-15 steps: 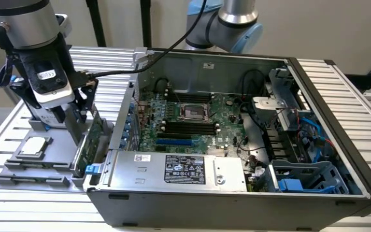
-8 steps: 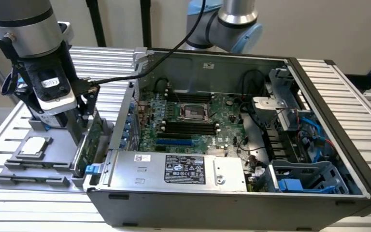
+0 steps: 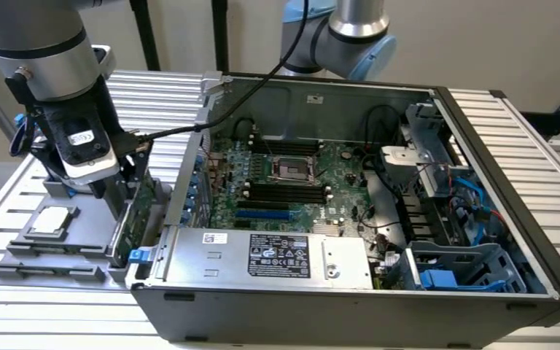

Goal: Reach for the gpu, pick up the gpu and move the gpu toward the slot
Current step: 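Pick up the gpu and move the gpu toward the slot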

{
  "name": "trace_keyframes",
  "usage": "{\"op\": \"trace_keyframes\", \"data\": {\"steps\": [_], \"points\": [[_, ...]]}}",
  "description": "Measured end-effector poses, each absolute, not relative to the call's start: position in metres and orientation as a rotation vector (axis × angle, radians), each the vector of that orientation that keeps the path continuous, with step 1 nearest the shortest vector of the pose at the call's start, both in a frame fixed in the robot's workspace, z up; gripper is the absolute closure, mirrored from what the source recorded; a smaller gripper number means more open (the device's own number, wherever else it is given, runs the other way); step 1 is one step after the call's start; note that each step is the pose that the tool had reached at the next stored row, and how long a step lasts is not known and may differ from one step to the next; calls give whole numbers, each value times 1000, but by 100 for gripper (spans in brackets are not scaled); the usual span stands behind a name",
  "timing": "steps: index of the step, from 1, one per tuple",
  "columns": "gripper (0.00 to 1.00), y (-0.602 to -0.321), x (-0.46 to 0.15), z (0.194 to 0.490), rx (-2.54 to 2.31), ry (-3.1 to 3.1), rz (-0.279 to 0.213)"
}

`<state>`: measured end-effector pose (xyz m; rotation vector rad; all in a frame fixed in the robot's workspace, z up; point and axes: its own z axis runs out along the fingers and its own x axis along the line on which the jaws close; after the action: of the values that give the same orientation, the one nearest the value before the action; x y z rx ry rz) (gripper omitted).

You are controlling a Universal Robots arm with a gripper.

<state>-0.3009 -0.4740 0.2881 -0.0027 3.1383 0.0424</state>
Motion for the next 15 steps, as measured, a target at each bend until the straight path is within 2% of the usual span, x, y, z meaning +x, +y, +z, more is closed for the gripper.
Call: {"op": "trace_keyframes", "data": {"steps": [15], "points": [[52, -475, -301, 261, 52, 3131, 42]]}}
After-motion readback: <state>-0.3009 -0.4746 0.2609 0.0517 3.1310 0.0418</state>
